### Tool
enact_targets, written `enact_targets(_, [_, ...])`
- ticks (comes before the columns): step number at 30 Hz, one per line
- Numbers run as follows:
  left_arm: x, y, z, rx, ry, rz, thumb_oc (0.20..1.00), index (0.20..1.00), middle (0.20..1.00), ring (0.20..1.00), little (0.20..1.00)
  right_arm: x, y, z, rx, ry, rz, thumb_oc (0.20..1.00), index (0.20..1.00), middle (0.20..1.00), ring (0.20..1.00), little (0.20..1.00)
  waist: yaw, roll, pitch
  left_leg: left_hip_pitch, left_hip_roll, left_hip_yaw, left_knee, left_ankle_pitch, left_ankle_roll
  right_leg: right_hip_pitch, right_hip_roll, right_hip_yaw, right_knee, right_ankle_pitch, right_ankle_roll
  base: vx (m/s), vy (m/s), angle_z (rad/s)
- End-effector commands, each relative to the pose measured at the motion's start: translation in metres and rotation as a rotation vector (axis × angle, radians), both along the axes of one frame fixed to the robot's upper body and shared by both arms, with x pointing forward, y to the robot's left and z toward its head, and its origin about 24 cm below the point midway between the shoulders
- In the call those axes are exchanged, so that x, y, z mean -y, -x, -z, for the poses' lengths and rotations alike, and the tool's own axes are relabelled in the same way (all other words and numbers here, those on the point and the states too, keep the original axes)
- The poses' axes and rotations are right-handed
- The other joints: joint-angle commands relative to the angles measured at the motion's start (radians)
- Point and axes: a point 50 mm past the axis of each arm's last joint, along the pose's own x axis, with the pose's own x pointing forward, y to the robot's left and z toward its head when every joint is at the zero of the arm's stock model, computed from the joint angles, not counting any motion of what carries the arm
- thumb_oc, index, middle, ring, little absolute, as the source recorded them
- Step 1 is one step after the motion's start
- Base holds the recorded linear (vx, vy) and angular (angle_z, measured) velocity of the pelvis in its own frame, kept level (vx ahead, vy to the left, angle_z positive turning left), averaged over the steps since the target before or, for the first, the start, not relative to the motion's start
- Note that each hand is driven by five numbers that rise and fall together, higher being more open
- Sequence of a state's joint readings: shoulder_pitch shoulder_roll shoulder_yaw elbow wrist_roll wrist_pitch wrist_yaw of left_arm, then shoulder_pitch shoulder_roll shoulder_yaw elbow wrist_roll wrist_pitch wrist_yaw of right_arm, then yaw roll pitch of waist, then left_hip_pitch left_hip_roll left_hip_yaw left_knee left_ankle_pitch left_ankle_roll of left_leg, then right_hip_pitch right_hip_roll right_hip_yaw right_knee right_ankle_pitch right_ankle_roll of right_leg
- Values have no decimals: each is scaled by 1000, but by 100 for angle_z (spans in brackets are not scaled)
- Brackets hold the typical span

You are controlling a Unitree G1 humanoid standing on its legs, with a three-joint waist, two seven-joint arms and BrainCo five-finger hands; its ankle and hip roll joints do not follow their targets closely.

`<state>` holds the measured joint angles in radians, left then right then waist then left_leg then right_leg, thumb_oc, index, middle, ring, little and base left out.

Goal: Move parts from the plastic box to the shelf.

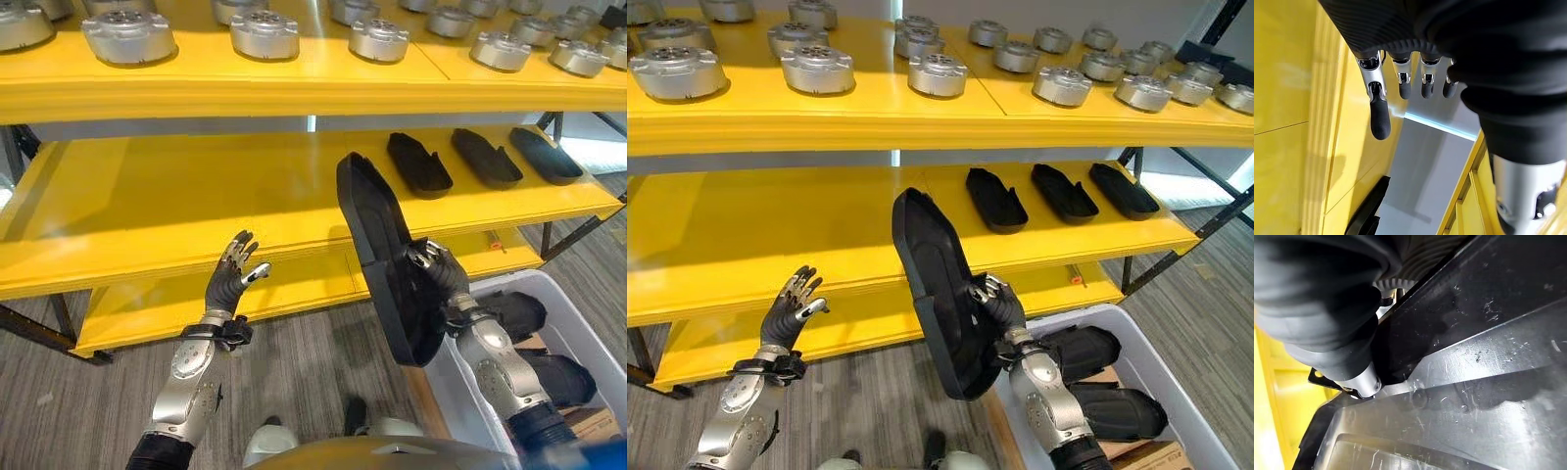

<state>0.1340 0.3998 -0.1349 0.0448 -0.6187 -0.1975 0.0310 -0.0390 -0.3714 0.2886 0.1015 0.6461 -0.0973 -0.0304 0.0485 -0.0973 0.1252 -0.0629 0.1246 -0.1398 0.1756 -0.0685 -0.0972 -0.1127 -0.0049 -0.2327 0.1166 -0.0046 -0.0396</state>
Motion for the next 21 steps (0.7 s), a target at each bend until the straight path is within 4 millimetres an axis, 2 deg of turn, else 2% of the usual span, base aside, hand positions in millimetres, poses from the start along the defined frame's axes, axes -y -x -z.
enact_targets(1, [-2,-3,-15,70,-11,17,1000,1000,1000,1000,1000,6,-15,-50,237,-36,12,200,200,200,200,200,8,2,52,-88,80,125,2,183,-5,82,-109,-55,67,-87,88,21,-99,80])
enact_targets(2, [-2,-3,-15,70,-11,17,1000,1000,1000,1000,1000,6,-15,-50,237,-35,12,200,200,200,200,200,9,1,52,-86,80,127,0,184,-5,83,-109,-54,67,-88,88,61,10,81])
enact_targets(3, [1,-5,-14,70,-17,17,1000,1000,1000,1000,1000,10,-17,-51,241,-21,42,200,200,200,200,200,13,21,71,-163,114,163,-85,271,-20,99,-105,-72,61,-96,91,46,50,68])
enact_targets(6, [3,-9,-16,80,-20,18,1000,1000,1000,1000,1000,11,-18,-53,254,-36,61,200,200,200,200,200,22,31,79,-167,115,163,-139,293,-28,108,-101,-71,73,-100,102,139,77,78])
enact_targets(7, [2,-7,-14,75,-15,11,1000,1000,1000,1000,1000,8,-18,-51,245,-34,52,200,200,200,200,200,29,35,67,-137,109,155,-148,256,-14,119,-98,-56,73,-110,110,203,108,14])
enact_targets(8, [1,-6,-14,75,-17,6,1000,1000,1000,1000,1000,6,-17,-48,236,-40,50,200,200,200,200,200,34,35,59,-132,98,134,-146,253,-18,139,-98,-47,59,-108,115,224,130,-30])
enact_targets(15, [1,-3,-15,78,-18,25,1000,1000,1000,1000,1000,2,-5,-38,196,-66,24,200,200,200,200,200,40,21,19,-140,40,189,-45,160,6,228,-167,-27,-27,-87,142,208,158,-68])
enact_targets(21, [-4,-5,-19,91,-44,4,1000,1000,1000,1000,1000,-9,-2,-31,164,-82,-11,200,200,200,200,200,41,-2,4,-169,-16,209,1,96,31,227,-226,-16,-86,-7,185,142,163,10])
